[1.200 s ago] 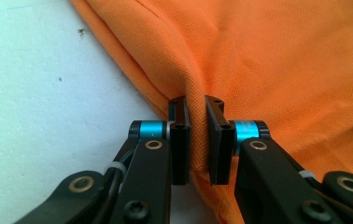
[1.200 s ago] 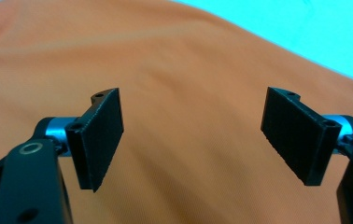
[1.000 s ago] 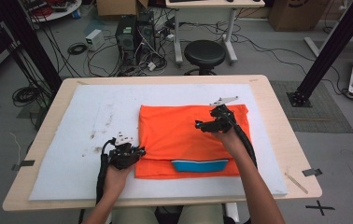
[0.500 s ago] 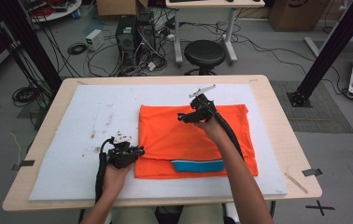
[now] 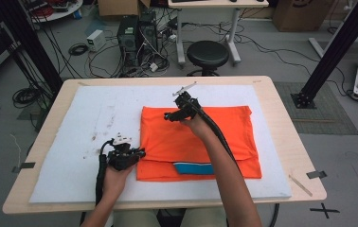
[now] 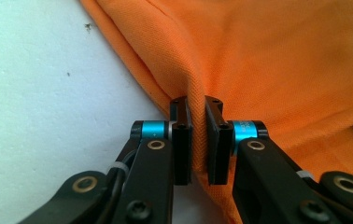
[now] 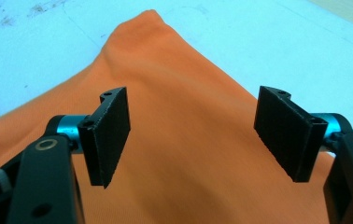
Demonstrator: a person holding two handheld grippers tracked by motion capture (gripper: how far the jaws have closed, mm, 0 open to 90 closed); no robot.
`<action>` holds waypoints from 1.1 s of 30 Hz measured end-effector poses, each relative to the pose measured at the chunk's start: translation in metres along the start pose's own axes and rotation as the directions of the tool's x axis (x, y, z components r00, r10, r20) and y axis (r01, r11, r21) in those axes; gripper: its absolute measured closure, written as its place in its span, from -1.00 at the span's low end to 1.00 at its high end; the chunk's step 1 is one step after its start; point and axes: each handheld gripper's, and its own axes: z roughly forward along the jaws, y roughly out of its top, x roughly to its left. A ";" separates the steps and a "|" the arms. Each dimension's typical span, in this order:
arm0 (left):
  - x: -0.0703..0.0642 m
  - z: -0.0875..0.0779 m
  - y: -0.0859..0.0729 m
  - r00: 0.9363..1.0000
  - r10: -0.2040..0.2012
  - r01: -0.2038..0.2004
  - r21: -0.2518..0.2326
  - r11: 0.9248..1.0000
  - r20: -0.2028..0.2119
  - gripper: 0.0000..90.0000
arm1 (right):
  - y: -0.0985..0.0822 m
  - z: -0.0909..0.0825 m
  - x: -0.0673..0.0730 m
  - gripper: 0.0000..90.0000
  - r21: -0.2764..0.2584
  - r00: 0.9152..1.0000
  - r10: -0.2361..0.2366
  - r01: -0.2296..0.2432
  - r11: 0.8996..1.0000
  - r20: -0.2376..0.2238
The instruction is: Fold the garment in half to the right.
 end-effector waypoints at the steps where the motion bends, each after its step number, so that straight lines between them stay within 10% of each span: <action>1: 0.000 0.000 0.000 1.000 -0.001 0.001 -0.001 1.000 0.000 0.84 | 0.002 0.002 0.001 -0.40 0.002 1.000 -0.004 0.004 1.000 0.001; 27: 0.001 0.000 -0.002 1.000 -0.002 0.002 -0.009 1.000 0.003 0.83 | 0.037 0.077 0.047 0.00 0.084 0.991 -0.057 0.068 0.994 -0.125; 33: 0.001 0.000 -0.002 1.000 -0.001 0.001 -0.009 1.000 0.006 0.83 | 0.037 0.094 0.054 -0.02 0.118 0.995 -0.040 0.051 0.992 -0.097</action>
